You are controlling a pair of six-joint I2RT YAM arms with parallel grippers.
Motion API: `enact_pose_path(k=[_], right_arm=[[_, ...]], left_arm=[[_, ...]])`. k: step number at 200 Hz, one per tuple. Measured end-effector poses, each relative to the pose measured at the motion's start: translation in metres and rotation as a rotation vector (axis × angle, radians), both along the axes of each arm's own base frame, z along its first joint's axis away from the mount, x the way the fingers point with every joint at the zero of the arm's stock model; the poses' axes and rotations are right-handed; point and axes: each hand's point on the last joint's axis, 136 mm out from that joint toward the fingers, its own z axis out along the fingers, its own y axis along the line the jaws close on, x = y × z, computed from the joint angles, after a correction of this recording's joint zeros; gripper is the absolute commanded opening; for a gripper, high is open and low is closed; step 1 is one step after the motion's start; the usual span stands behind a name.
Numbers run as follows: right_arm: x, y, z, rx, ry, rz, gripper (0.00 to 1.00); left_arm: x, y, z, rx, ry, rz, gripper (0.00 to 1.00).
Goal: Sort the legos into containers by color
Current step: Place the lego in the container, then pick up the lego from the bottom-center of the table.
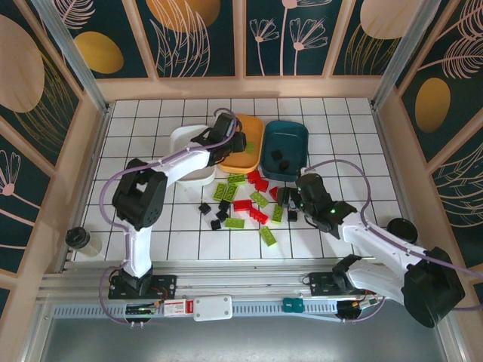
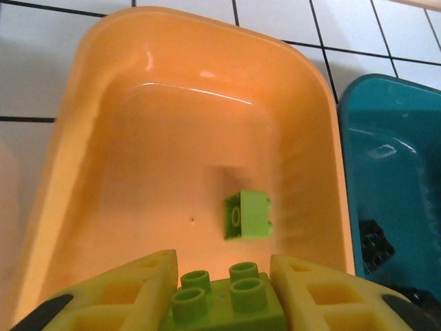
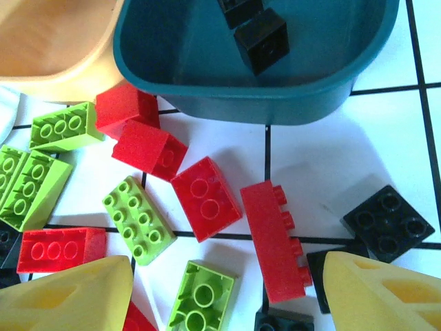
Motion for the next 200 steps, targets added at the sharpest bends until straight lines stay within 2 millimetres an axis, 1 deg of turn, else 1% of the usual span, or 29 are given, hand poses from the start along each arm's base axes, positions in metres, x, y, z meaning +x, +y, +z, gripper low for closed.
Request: enact_pose_path(k=[20,45,54,72,92,101,105,108,118,147,162,175,188,200], right_arm=[[-0.006,0.001,-0.003,0.000,0.008,0.010,0.74],[-0.011,0.005,-0.002,0.004,0.008,0.030,0.75],[-0.014,0.009,-0.001,0.009,0.006,0.044,0.75],[-0.021,0.017,0.001,0.021,0.006,0.076,0.75],[-0.031,0.028,0.001,0.027,0.013,0.117,0.75],[-0.036,0.032,0.000,0.028,0.020,0.133,0.75],[-0.038,0.034,-0.001,0.029,0.022,0.140,0.75],[-0.040,0.035,-0.002,0.031,0.025,0.144,0.75],[-0.046,0.039,-0.006,0.029,0.037,0.162,0.75],[-0.065,0.045,-0.022,0.012,0.082,0.204,0.75],[-0.073,0.048,-0.030,-0.001,0.109,0.221,0.75],[-0.079,0.050,-0.037,-0.017,0.130,0.236,0.75],[-0.085,0.053,-0.044,-0.036,0.151,0.254,0.75],[-0.091,0.055,-0.051,-0.056,0.172,0.268,0.75]], left_arm=[[0.010,-0.007,-0.011,0.014,0.016,-0.010,0.60],[0.013,-0.010,-0.016,0.023,0.029,-0.012,0.75],[0.013,-0.011,-0.016,0.022,0.030,-0.018,0.80],[0.013,-0.013,-0.013,0.007,0.031,-0.023,0.87],[0.003,-0.013,-0.003,-0.022,0.029,-0.041,0.92],[-0.005,-0.011,0.006,-0.042,0.022,-0.051,0.93],[-0.010,-0.009,0.010,-0.051,0.019,-0.053,0.97],[-0.014,-0.008,0.015,-0.060,0.016,-0.059,0.99],[-0.029,-0.003,0.029,-0.092,0.000,-0.064,0.99],[-0.075,0.013,0.082,-0.189,-0.091,-0.092,0.99],[-0.101,0.020,0.098,-0.228,-0.133,-0.107,0.99],[-0.123,0.026,0.099,-0.248,-0.146,-0.117,0.99],[-0.145,0.035,0.088,-0.251,-0.134,-0.123,0.99],[-0.163,0.046,0.074,-0.244,-0.113,-0.118,0.99]])
